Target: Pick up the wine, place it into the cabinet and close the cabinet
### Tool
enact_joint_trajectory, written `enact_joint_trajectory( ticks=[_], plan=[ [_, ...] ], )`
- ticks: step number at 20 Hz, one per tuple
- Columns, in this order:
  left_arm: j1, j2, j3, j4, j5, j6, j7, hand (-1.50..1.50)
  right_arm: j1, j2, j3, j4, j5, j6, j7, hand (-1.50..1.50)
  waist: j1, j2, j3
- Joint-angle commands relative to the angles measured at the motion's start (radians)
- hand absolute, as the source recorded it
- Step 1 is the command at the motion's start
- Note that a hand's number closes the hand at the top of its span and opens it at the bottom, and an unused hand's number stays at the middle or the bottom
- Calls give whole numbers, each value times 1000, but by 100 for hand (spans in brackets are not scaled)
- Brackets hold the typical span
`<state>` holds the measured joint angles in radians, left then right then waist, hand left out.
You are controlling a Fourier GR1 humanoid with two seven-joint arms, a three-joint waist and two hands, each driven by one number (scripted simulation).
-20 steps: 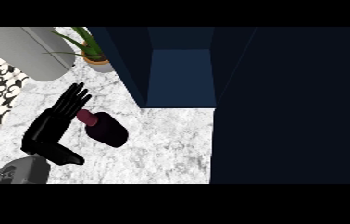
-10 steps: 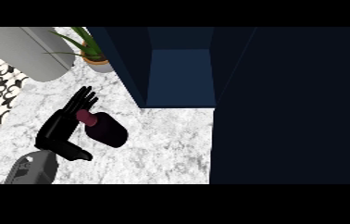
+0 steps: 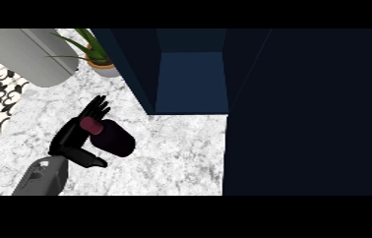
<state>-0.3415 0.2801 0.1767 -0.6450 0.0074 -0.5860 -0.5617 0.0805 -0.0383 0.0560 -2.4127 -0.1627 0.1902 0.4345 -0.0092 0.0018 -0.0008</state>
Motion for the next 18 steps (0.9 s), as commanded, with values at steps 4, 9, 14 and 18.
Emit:
enact_joint_trajectory(
  ticks=[4,9,14,18],
  plan=[
    [-30,-24,-38,163,-70,-14,-191,-150,-18,-15,-36,4,-40,8,13,-150,-2,1,0],
    [-90,-29,-11,223,-37,-10,-154,-150,23,-7,-23,-45,-21,7,13,-150,0,-1,0],
    [-95,-49,-18,310,-42,-58,-225,-150,-10,-5,-34,52,-14,36,-67,-150,-4,3,-1],
    [-112,-11,0,349,-21,-120,-247,-150,-21,-6,-18,15,10,9,-9,-150,-9,6,-2]
  ],
)
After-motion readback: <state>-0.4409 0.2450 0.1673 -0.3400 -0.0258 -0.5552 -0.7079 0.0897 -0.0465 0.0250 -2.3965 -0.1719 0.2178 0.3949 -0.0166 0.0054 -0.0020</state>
